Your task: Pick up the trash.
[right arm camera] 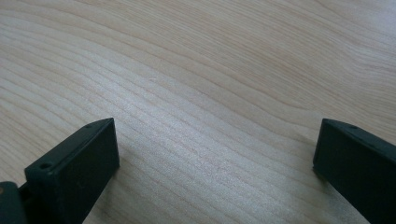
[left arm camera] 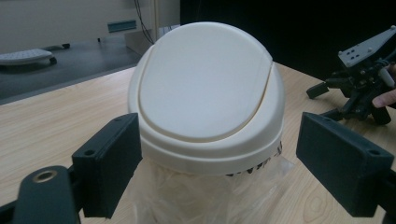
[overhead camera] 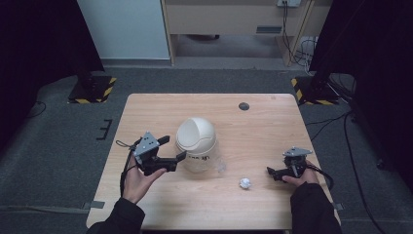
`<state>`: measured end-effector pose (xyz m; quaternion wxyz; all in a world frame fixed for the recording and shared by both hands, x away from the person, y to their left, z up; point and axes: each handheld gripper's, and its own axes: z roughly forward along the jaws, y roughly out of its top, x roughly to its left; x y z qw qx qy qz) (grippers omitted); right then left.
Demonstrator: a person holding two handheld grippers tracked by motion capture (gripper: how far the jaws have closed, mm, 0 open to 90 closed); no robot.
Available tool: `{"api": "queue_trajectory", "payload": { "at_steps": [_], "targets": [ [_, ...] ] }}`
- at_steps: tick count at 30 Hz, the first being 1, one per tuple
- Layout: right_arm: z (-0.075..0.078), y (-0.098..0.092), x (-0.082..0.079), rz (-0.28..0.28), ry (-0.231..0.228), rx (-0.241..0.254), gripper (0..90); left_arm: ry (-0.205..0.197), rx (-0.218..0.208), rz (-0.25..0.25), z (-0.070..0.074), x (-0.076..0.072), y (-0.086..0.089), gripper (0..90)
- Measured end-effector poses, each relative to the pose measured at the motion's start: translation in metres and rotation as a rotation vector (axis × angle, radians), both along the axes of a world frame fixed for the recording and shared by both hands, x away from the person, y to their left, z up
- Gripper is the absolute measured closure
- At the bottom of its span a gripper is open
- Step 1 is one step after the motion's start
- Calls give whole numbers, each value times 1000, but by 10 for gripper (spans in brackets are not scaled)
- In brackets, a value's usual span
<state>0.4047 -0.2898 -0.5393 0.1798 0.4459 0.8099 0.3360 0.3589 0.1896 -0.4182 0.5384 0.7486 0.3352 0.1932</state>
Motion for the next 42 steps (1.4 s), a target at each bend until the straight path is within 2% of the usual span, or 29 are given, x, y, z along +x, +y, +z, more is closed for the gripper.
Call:
{"api": "queue_trajectory", "payload": {
  "at_steps": [5, 15, 32, 42],
  "targets": [
    [0, 0, 0, 0, 0, 0, 5, -1, 19, -28, 0, 3, -11, 140],
    [0, 0, 0, 0, 0, 0, 5, 11, 53, -48, -4, 8, -29, 146],
    [0, 0, 0, 0, 0, 0, 5, 59, 71, -68, -11, 24, -51, 142],
    [0, 0, 0, 0, 0, 0, 5, 88, 103, -76, -17, 31, -61, 142]
  ]
}}
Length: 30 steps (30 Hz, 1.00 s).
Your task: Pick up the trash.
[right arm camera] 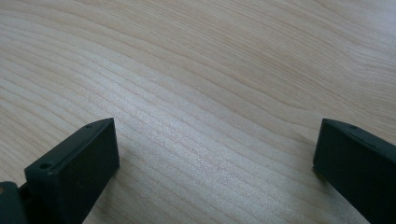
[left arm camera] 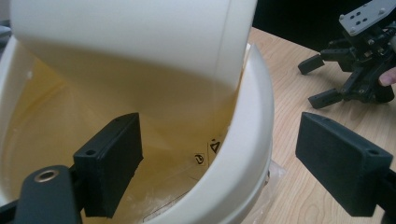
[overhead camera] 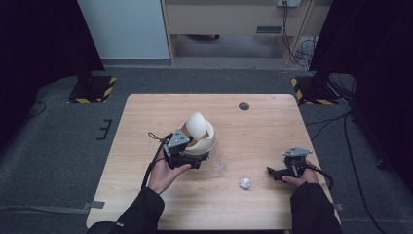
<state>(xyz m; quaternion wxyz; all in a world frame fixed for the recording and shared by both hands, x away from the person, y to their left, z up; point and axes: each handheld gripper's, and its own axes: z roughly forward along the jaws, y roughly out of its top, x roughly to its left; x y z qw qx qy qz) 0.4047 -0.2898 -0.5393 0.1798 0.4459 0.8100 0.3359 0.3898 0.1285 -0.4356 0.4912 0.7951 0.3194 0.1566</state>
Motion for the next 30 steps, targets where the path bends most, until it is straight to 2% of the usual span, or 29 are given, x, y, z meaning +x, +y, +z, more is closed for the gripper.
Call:
{"api": "queue_trajectory", "payload": {
  "at_steps": [4, 10, 20, 23, 30],
  "targets": [
    [0, 0, 0, 0, 0, 0, 5, -6, 8, 4, 1, -1, 1, 146],
    [0, 0, 0, 0, 0, 0, 5, -22, -5, 21, 5, -9, 10, 148],
    [0, 0, 0, 0, 0, 0, 5, -63, -56, 34, 15, -26, 26, 158],
    [0, 0, 0, 0, -1, 0, 5, -72, -68, 32, 18, -30, 26, 159],
    [0, 0, 0, 0, 0, 0, 5, -80, -68, 0, 22, -39, 18, 165]
  ]
}}
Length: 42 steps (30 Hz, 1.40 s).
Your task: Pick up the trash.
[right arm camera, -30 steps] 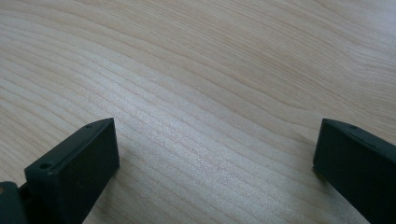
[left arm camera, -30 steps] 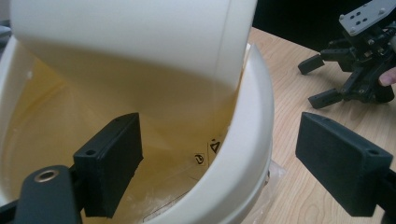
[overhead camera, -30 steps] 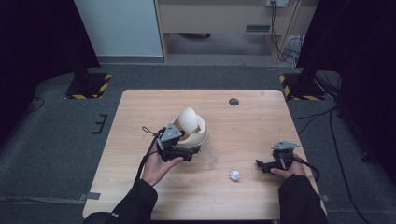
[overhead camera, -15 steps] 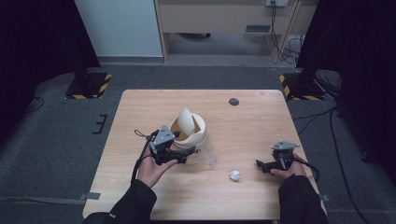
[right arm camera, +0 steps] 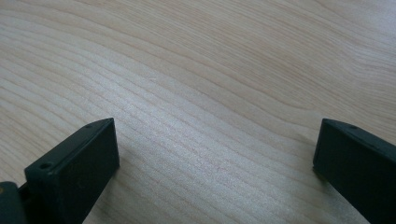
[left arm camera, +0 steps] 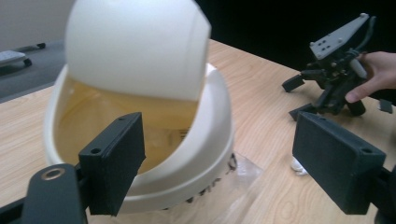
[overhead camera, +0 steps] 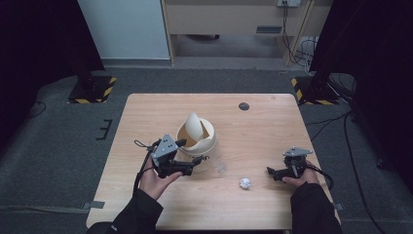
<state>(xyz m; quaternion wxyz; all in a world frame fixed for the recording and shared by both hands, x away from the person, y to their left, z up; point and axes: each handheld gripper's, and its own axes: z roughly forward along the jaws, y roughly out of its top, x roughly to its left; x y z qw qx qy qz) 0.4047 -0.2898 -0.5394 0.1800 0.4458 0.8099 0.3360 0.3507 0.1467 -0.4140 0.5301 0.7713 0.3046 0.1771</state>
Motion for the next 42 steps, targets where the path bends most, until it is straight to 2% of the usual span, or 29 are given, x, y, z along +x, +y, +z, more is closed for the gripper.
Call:
{"api": "queue_trajectory", "payload": {
  "at_steps": [7, 15, 22, 28, 42],
  "targets": [
    [0, 0, 0, 0, 0, 0, 5, 1, 12, -30, -2, -5, -10, 175],
    [0, 0, 0, 0, 0, 0, 5, -8, 14, -36, -1, -8, -14, 185],
    [0, 0, 0, 0, 0, 0, 5, -33, -9, -46, 5, -13, -18, 191],
    [0, 0, 0, 0, 0, 0, 5, -36, -22, -69, 7, -18, -24, 193],
    [0, 0, 0, 0, 0, 0, 5, -21, 3, -123, -2, -22, -46, 210]
  ]
}}
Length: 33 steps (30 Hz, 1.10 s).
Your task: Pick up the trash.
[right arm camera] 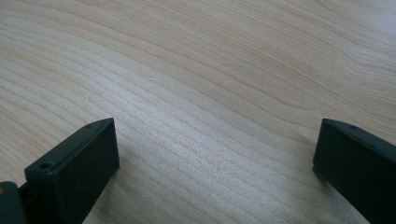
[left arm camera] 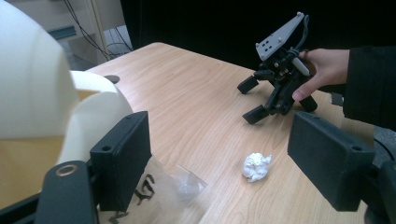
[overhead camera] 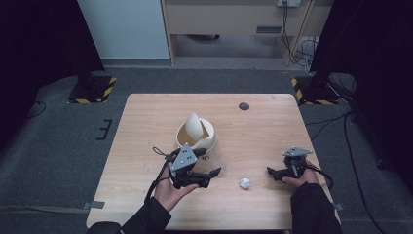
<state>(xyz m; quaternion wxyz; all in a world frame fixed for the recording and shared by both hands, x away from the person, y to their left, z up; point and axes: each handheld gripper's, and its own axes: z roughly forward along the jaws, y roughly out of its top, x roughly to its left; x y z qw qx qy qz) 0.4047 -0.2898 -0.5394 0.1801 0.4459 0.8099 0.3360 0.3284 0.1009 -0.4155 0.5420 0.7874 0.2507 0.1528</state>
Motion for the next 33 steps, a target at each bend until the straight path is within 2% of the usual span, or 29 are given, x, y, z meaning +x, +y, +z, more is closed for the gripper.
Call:
{"api": "queue_trajectory", "payload": {
  "at_steps": [15, 22, 33],
  "targets": [
    [0, 0, 0, 0, 0, 0, 5, 26, 52, -50, -16, 4, -21, 231],
    [0, 0, 0, 0, 0, 0, 5, 45, 84, -87, -27, 8, -37, 235],
    [0, 0, 0, 0, 0, 0, 5, 67, 139, -113, -41, 12, -54, 244]
  ]
}}
